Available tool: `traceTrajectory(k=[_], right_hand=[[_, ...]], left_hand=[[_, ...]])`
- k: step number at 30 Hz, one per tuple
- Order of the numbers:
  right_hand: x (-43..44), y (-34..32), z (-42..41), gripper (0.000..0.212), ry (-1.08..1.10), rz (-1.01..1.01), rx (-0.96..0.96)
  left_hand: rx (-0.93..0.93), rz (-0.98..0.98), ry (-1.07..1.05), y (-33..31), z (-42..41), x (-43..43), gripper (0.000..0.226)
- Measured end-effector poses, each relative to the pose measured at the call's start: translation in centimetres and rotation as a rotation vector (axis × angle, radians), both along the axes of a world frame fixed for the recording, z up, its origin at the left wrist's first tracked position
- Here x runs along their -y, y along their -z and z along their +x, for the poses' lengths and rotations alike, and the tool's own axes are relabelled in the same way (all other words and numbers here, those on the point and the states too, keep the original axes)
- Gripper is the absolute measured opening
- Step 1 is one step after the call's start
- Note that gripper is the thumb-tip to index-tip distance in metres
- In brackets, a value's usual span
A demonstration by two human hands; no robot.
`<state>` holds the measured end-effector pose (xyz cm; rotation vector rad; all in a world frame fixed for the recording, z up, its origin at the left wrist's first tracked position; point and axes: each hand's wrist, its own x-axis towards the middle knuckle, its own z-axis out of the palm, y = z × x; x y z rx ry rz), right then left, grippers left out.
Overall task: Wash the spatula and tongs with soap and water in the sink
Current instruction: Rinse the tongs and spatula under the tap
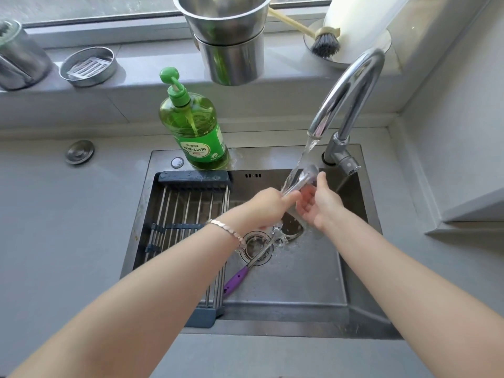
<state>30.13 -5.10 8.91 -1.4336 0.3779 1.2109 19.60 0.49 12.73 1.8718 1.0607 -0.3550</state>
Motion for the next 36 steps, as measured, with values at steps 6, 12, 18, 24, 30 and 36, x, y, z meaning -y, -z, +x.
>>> traceTrajectory(k=[6, 12, 18, 24, 30, 36], right_hand=[[3.4, 2.3, -1.4, 0.023, -0.178, -0.073, 0.08], [5.9, 7.5, -4.6, 0.023, -0.493, -0.303, 0.117], [4.6, 14.6, -6.2, 0.03, -0.523, -0.457, 0.037], [0.2, 18.9, -5.8, 0.023, -0.354, -0.393, -0.041], [-1.7, 22.2, -7.0, 0.016, -0.182, -0.312, -0.178], [-1.1, 20.8, -7.7, 0.019, -0.056, -0.285, -0.025]], left_hand=[[-0.087, -0.195, -0.179, 1.1, -2.2, -0.6, 0.057], [-0.267, -0.199, -0.198, 5.0, -6.9, 1.0, 0.041], [-0.356, -0.154, -0.207, 9.7, -7.7, 1.0, 0.018], [-0.332, 0.003, -0.193, 12.1, -7.6, 0.5, 0.042], [-0.218, 0.009, -0.292, 13.7, -7.3, -0.5, 0.05], [-0.123, -0.138, -0.55, 13.1, -6.9, -0.7, 0.033]])
